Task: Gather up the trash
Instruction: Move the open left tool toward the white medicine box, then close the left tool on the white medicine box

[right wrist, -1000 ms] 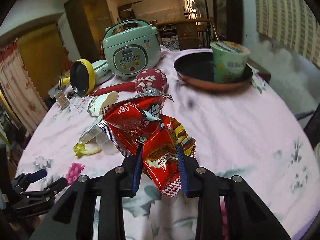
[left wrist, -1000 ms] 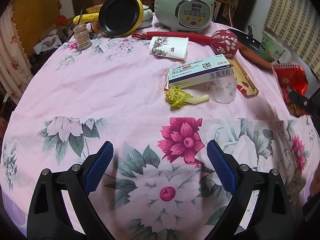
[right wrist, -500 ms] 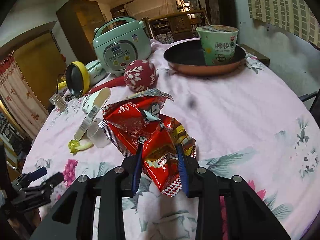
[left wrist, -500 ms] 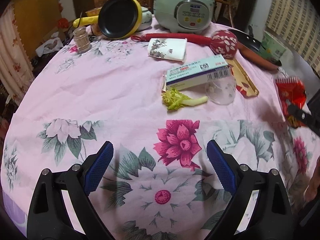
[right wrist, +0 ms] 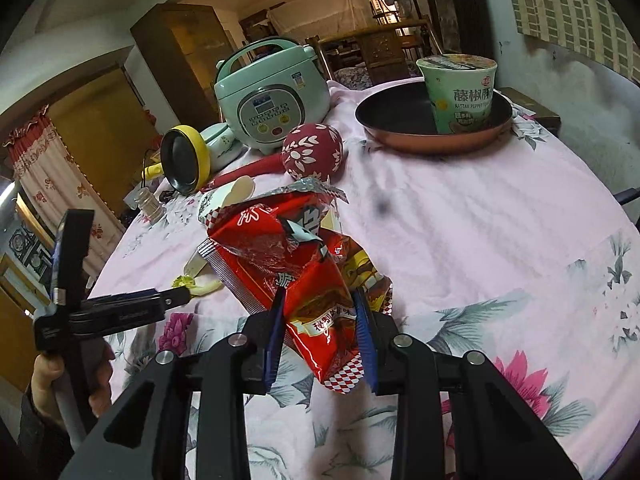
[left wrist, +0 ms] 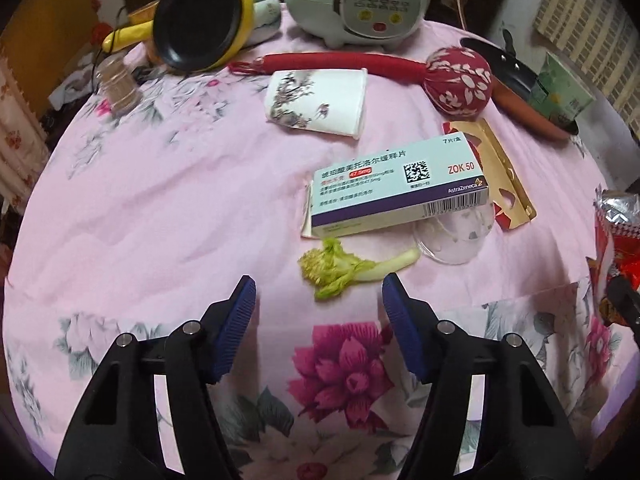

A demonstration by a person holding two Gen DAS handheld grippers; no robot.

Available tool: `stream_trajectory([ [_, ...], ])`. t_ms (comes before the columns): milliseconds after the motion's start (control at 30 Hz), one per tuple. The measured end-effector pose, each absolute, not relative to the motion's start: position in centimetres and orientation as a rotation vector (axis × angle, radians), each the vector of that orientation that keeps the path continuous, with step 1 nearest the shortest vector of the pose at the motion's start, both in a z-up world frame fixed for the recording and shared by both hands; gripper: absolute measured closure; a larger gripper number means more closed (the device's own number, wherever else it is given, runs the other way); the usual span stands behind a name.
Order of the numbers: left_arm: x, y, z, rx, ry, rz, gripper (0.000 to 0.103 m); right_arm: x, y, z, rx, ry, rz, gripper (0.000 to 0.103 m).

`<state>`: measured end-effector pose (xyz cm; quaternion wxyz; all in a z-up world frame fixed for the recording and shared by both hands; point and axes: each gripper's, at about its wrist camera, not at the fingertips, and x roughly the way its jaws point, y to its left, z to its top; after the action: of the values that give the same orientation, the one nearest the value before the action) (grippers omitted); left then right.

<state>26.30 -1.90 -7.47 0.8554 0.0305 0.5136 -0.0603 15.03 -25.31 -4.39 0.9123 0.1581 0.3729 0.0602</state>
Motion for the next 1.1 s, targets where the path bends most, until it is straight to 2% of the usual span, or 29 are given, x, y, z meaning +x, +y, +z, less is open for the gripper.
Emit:
stream_trajectory([
  [100, 26.9, -2.1, -7.8, 0.069, 1.097, -0.129, 0.039, 15.0, -25.2, -4.4, 0.329, 0.77, 0.137, 0.07],
  [267, 27.7, -1.5, -8.0, -0.096, 1.177, -0.159, 0.039, 15.0, -25.1, -4.3, 0.334, 0.77, 0.152, 0.07],
  [533, 28.9, -2.0, -7.0, -0.171, 1.157, -0.092, 0.044, 15.1, -25.0, -4.3, 0.336, 0.771, 0.17, 0.07],
  [667, 29.0, -4.1, -6.2, -0.02, 1.109, -0.077, 0.044, 15.0, -25.0, -4.2, 0.342, 0.768, 0.174, 0.07],
  [900, 27.2, -8.9, -7.1, 0.518, 0.978, -0.062, 0.044, 14.8, -25.1, -4.0, 0.35, 0.764, 0.185, 0.069],
  [1100, 27.8, -10.3, -8.0, 0.653, 0.942, -0.115, 0.047, 15.0, -24.9, -4.1, 0.342, 0.772, 0.19, 0.069],
])
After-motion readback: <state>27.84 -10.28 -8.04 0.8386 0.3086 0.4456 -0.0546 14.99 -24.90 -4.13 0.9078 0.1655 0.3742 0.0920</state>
